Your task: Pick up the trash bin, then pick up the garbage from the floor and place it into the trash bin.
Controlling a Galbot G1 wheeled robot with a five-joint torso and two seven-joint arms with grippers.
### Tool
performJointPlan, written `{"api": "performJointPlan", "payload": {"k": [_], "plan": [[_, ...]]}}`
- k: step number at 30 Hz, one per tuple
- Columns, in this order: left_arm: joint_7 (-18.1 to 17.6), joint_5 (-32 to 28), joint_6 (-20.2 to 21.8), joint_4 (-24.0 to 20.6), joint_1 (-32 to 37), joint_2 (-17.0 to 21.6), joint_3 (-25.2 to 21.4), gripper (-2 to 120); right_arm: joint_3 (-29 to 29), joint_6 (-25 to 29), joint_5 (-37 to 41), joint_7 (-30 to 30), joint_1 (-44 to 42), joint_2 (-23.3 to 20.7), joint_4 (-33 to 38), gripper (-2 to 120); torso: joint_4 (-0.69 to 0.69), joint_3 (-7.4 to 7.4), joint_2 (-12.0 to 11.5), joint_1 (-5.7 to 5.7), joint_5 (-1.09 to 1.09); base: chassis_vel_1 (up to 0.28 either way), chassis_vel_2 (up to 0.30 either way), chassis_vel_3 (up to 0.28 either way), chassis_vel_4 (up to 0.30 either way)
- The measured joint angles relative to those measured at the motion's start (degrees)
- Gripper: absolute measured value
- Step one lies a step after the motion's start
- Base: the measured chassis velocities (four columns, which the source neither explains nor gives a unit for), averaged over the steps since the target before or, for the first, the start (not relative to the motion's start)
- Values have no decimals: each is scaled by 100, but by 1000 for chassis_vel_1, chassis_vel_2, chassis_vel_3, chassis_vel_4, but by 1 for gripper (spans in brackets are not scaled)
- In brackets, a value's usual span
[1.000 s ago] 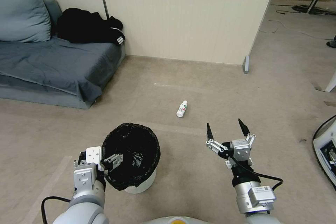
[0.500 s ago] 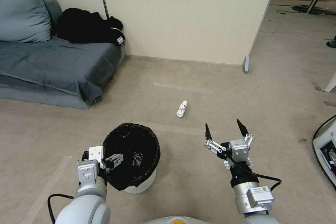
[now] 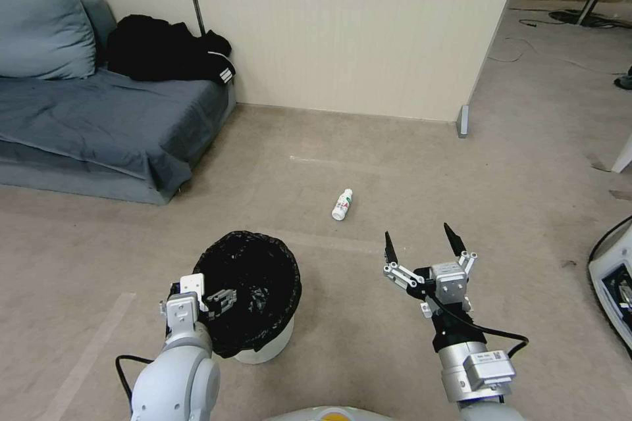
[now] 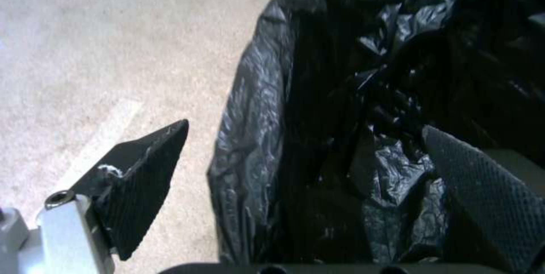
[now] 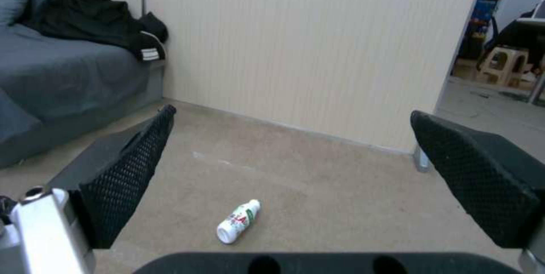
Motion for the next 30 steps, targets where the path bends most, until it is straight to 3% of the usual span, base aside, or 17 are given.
{"api": "performJointPlan", "payload": {"k": [10,17,23,30], "plan": [[-58,-115,-1,324,-127,-41,-3,100,-7,17,-13,-75,5,0,-53,100,0,0,0,0,0,0,0,0,0],[-162,-137,-6,375,-140,-59,27,82,-9,91,2,-96,12,0,-77,100,1,0,0,0,2,0,0,0,0],[-229,-155,-12,369,-135,-68,49,56,-1,192,-55,-144,15,0,-92,100,1,0,0,0,1,0,0,0,0],[-218,-161,-12,348,-109,-69,73,32,11,223,-175,-163,16,0,-96,100,-1,0,0,0,-1,0,0,0,0]]}}
